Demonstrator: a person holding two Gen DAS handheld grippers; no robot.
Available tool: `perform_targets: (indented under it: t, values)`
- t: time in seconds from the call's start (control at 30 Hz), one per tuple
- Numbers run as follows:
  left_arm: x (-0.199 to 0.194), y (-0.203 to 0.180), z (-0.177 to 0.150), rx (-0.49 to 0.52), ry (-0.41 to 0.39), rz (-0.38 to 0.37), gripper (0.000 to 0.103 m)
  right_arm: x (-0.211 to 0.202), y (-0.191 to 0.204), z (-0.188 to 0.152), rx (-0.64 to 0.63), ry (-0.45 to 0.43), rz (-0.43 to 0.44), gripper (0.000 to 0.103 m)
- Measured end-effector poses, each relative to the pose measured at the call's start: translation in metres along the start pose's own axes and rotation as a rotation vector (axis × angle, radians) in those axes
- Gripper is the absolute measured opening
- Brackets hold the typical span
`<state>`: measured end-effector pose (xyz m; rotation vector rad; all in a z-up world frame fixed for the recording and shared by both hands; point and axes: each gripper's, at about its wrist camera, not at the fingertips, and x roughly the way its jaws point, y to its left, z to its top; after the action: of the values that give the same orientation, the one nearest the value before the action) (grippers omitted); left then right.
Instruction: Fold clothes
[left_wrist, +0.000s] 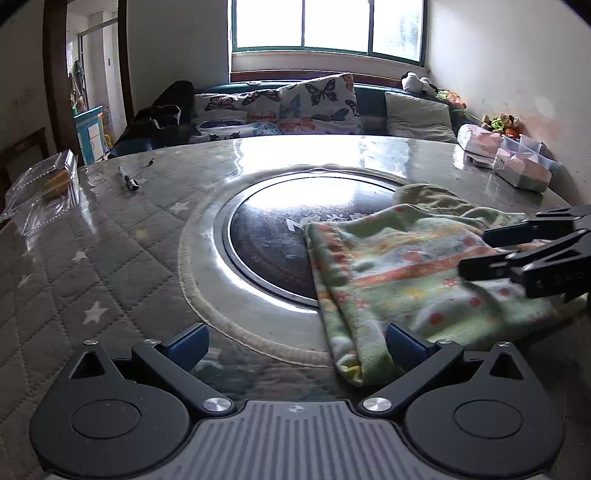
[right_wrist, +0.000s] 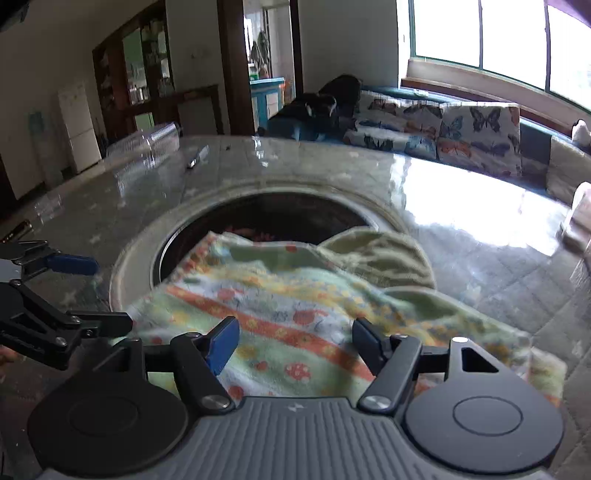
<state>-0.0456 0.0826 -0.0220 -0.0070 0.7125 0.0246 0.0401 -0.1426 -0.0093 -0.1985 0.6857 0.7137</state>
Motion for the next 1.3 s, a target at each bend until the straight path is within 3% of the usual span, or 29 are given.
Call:
perform_targets:
  t: [0.3,0.6,0.8,1.03,1.3]
  values:
    - [0.0,0.0,0.018,0.004,-0.016,0.042,0.103,-0.003,-0.012,-0.003,0.037,0.009,0.019,0.069]
    - [0.029,-0.029,0.067,0.036,-0.061,-0.035,0.097,-0.009,-0.056,0.002,0.143,-0.012,-0.084,0.069]
    - [0.068,-0.05,0.091,0.056,-0.02,-0.078,0.094,-0.006,-0.077,-0.002,0.19,0.0,-0.121,0.069]
    - [0.108,-0.051,0.094,0.048,0.062,-0.049,0.092,-0.002,-0.085,-0.007,0.21,0.015,-0.123,0.068]
    - [0.096,-0.04,0.09,0.055,0.019,-0.024,0.091,-0.018,-0.063,-0.001,0.15,-0.019,-0.101,0.069]
